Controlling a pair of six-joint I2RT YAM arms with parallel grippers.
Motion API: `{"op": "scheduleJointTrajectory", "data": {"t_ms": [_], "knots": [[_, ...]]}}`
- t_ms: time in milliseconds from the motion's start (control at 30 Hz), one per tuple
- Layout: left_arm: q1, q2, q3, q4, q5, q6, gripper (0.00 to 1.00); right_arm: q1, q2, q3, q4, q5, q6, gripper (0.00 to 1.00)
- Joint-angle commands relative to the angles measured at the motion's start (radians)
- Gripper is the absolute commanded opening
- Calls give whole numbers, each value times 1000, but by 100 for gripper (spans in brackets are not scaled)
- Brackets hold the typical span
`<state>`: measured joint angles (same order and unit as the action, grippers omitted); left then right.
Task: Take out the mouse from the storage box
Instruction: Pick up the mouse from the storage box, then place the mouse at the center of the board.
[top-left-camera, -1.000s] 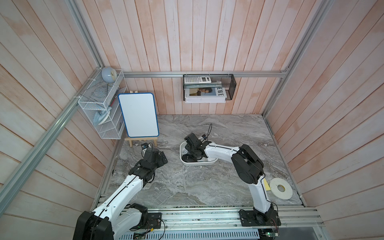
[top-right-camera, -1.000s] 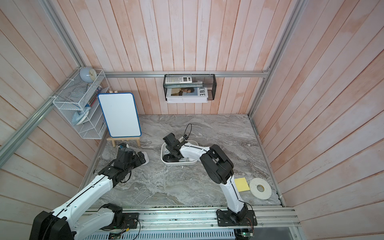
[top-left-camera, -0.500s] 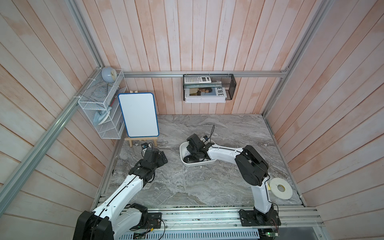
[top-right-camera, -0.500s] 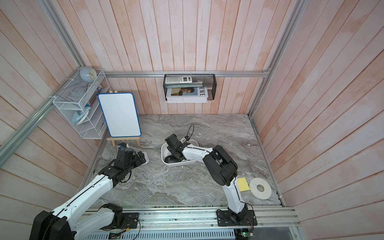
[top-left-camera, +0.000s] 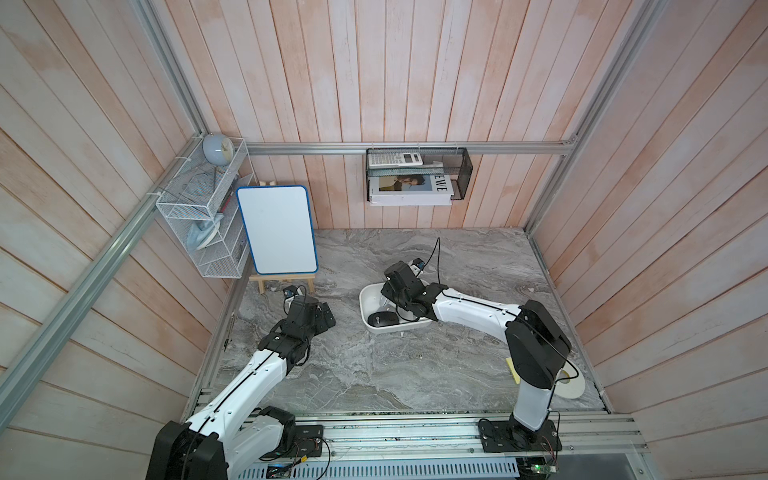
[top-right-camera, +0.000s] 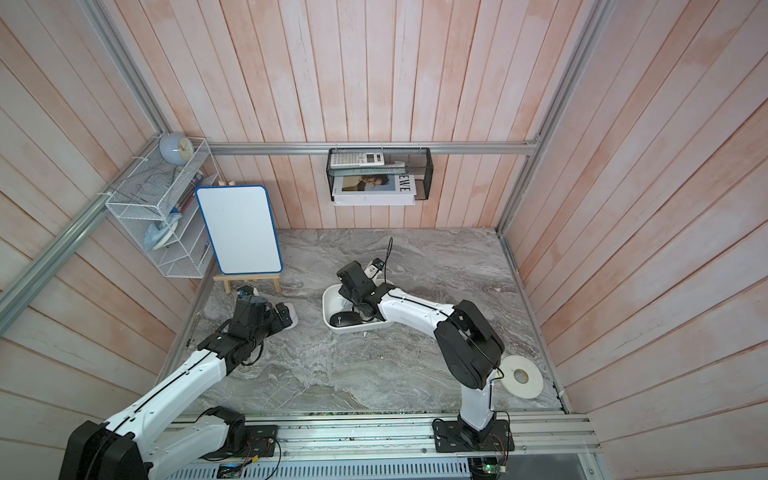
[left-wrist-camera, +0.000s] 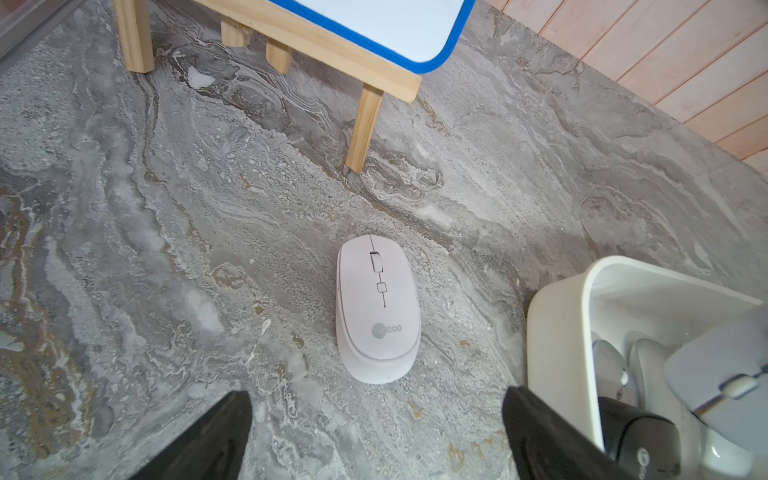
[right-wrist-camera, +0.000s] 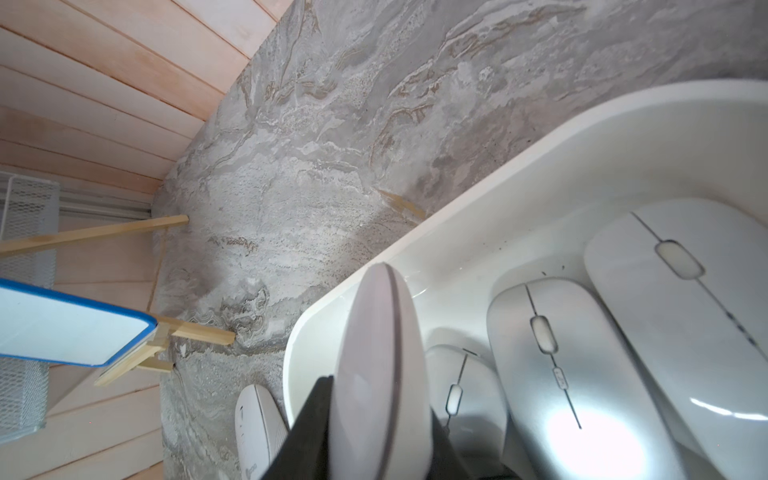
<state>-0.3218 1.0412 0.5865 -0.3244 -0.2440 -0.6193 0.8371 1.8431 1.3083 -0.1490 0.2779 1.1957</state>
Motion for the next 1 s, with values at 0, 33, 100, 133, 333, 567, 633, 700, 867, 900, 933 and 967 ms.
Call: {"op": "scheduleJointTrajectory", "data": {"t_ms": [0, 33, 100, 133, 333, 567, 633, 700, 867, 900, 933, 967], "knots": [[-2, -20, -16, 15, -14, 16, 100, 13, -58, -53, 32, -38, -59, 21], [-3, -22, -16, 15, -15, 17, 100, 17, -76, -73, 44, -45, -61, 21], [-3, -27, -18, 15, -18, 17, 100, 26, -111, -107, 55, -46, -66, 21], [-3, -30, -19, 15, -18, 16, 100, 31, -129, -127, 59, -46, -63, 20], [-3, -57, -28, 15, -32, 16, 100, 89, -237, -239, 115, -53, -44, 20], [-3, -119, -40, 7, -55, 16, 100, 199, -306, -361, 219, -45, -22, 20], [-3, -145, -46, 1, -63, 15, 100, 224, -308, -374, 233, -40, -25, 20], [-3, -175, -52, -5, -74, 14, 100, 249, -298, -382, 262, -45, -30, 20], [-3, -233, -65, -19, -98, 10, 100, 299, -220, -353, 303, -75, -30, 21], [-3, -237, -65, -20, -101, 9, 100, 306, -195, -337, 308, -92, -30, 20], [-3, -238, -65, -24, -106, 9, 100, 311, -172, -324, 311, -108, -30, 20], [-3, -240, -65, -27, -110, 7, 100, 314, -145, -305, 315, -128, -27, 20]]}}
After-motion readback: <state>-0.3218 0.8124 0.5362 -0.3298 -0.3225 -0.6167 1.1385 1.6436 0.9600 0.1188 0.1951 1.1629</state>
